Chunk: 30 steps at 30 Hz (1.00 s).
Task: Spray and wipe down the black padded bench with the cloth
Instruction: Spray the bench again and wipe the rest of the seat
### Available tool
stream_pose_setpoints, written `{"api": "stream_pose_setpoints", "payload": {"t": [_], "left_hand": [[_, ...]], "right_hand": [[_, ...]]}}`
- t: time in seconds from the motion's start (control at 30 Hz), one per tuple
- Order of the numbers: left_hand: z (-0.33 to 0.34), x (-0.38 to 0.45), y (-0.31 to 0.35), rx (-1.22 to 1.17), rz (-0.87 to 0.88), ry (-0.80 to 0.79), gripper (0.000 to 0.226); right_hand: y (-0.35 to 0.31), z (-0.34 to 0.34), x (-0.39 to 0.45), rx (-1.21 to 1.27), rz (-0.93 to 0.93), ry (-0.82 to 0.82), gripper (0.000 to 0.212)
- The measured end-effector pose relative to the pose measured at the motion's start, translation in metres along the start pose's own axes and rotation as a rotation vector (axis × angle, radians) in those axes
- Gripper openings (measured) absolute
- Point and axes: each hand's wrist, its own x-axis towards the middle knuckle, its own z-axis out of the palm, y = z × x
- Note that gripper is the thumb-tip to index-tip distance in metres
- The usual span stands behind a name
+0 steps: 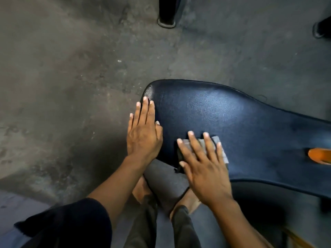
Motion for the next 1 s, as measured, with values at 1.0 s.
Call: {"api": "stream_pose_setpoints", "payload": {"t": [1.0], "left_hand": [[0.068, 0.009, 0.197, -0.014, 0.456, -0.165, 0.056]], "right_hand": [[0.125, -0.011, -0.006, 0.176, 0.351, 0.107, 0.065]]}}
